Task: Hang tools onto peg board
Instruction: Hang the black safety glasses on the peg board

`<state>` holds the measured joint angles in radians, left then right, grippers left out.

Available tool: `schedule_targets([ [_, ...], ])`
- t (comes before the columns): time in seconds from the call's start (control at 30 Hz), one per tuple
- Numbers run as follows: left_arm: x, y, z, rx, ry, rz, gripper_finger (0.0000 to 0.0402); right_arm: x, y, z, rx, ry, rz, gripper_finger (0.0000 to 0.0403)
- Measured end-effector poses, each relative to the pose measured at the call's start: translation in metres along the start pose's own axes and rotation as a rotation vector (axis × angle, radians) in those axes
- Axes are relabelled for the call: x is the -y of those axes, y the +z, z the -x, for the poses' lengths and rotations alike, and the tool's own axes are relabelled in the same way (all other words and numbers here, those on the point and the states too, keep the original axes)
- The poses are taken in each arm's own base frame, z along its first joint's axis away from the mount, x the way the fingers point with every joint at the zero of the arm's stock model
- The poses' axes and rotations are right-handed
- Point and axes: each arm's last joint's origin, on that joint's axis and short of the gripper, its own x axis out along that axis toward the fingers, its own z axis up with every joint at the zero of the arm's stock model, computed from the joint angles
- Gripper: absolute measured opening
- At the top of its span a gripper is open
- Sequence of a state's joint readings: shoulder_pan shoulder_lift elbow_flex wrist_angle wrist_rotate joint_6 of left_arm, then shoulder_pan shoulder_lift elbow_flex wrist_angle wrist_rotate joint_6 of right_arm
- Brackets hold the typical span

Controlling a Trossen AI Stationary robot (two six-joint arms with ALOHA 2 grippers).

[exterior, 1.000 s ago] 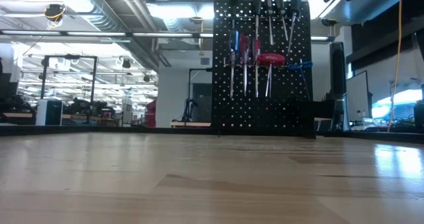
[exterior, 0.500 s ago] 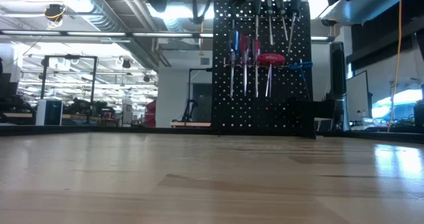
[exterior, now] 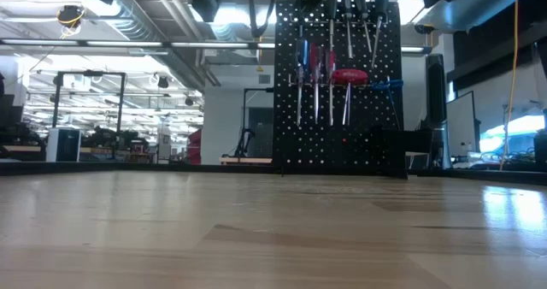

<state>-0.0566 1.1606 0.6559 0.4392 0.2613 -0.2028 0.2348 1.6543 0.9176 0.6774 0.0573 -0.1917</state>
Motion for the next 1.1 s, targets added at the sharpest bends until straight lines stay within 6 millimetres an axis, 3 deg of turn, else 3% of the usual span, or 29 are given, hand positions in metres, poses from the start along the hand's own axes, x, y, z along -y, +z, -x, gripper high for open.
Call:
schedule_targets([
  [0.43,-0.006,-0.006,-0.015,0.051,0.014,0.008,0.0130,0.001,0.000,0.000,-0.004,-0.022,0.001,0.0035],
  [0.53,-0.007,-0.005,-0.015,0.072,0.052,-0.010,0.0108,0.001,0.000,0.000,-0.006,-0.021,0.001,0.0035],
  [0.73,-0.006,-0.002,-0.013,0.087,0.078,-0.102,0.0014,0.001,-0.001,0.000,-0.016,-0.024,0.001,0.0035],
  [1.1,-0.003,0.022,-0.002,0.124,0.240,-0.363,0.0007,0.002,0.003,0.000,0.012,-0.033,-0.002,0.0035],
])
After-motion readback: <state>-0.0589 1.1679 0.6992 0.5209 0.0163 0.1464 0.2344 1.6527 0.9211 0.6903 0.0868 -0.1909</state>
